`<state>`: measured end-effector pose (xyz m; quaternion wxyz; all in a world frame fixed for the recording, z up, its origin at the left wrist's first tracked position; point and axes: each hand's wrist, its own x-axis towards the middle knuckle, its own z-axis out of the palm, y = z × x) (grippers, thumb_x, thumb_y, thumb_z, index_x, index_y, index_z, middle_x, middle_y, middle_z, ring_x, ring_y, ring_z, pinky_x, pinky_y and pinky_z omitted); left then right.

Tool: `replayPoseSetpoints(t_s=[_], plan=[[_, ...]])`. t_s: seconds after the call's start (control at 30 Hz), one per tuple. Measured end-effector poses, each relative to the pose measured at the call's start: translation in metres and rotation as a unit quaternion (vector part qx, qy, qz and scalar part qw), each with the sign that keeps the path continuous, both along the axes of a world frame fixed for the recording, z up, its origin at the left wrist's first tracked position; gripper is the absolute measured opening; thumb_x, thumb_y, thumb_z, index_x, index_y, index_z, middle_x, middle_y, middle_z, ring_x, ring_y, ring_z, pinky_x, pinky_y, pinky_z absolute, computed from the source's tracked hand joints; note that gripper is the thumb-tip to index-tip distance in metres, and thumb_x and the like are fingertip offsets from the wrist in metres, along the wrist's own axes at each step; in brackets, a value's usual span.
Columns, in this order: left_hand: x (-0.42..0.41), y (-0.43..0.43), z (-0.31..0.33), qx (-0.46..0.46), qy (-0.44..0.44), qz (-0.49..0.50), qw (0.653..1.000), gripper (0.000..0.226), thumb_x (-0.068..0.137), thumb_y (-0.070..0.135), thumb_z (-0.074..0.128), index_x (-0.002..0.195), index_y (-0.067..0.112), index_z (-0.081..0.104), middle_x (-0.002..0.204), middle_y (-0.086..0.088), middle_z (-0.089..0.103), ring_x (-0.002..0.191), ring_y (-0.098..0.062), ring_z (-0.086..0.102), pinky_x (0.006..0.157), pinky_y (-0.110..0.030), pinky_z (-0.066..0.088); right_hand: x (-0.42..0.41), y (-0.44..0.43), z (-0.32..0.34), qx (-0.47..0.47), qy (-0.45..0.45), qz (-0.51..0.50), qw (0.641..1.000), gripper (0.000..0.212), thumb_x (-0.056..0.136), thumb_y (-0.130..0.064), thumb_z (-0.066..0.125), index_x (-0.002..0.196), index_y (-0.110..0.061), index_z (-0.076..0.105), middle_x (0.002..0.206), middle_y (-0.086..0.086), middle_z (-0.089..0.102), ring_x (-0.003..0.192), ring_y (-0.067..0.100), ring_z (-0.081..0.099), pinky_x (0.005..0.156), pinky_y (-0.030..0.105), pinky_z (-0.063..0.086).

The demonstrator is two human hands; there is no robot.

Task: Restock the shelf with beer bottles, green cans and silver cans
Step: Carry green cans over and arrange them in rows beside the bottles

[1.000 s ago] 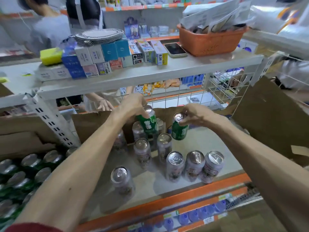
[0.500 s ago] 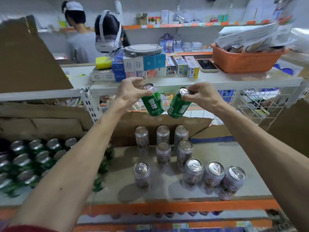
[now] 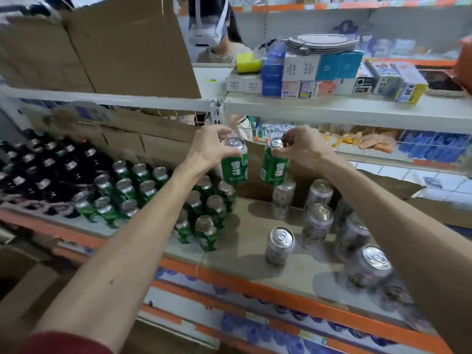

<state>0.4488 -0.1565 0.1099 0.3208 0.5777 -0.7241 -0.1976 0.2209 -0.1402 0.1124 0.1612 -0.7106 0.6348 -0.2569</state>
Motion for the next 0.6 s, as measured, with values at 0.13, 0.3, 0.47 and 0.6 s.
replayPoseSetpoints(t_s=[0.13, 0.3, 0.47, 0.6], plan=[[0.014, -0.018, -0.02, 0.022, -0.006, -0.014, 1.0, 0.072, 0.068, 0.03, 0.089, 0.132, 0.012, 0.061, 0.129, -0.003, 0.066, 0.107, -0.005, 0.061, 0.088, -0.012, 0.042, 0.026, -0.012, -0.014, 0.024, 0.031, -0.008, 0.999, 0.028, 0.082, -0.027, 0.075, 0.071, -0.004, 0.065, 0.064, 0.004, 0.061, 0.058, 0.017, 0.053, 0.049, 0.025, 0.041], [0.011, -0.044, -0.057, 0.063, -0.012, -0.086, 0.994, 0.069, 0.067, 0.03, 0.089, 0.129, 0.015, 0.064, 0.12, -0.001, 0.071, 0.105, -0.01, 0.066, 0.098, -0.025, 0.05, 0.038, -0.023, -0.056, 0.069, 0.083, -0.052, 0.993, 0.034, 0.078, -0.041, 0.075, 0.078, -0.009, 0.065, 0.072, 0.005, 0.065, 0.066, 0.024, 0.061, 0.058, 0.031, 0.049], [0.0, -0.059, -0.102, 0.093, -0.041, -0.143, 0.984, 0.066, 0.072, 0.029, 0.086, 0.131, 0.011, 0.062, 0.126, -0.004, 0.067, 0.116, -0.015, 0.063, 0.097, -0.024, 0.047, 0.042, -0.016, -0.103, 0.1, 0.141, -0.097, 0.98, 0.044, 0.074, -0.056, 0.068, 0.096, -0.018, 0.066, 0.092, 0.006, 0.068, 0.08, 0.031, 0.063, 0.068, 0.036, 0.052], [-0.003, -0.063, -0.135, 0.116, -0.072, -0.162, 0.977, 0.069, 0.074, 0.031, 0.085, 0.135, 0.014, 0.058, 0.127, -0.004, 0.067, 0.114, -0.017, 0.063, 0.09, -0.022, 0.045, 0.045, -0.011, -0.132, 0.114, 0.136, -0.097, 0.979, 0.04, 0.078, -0.049, 0.068, 0.094, -0.014, 0.057, 0.094, 0.009, 0.061, 0.082, 0.032, 0.06, 0.066, 0.035, 0.048]])
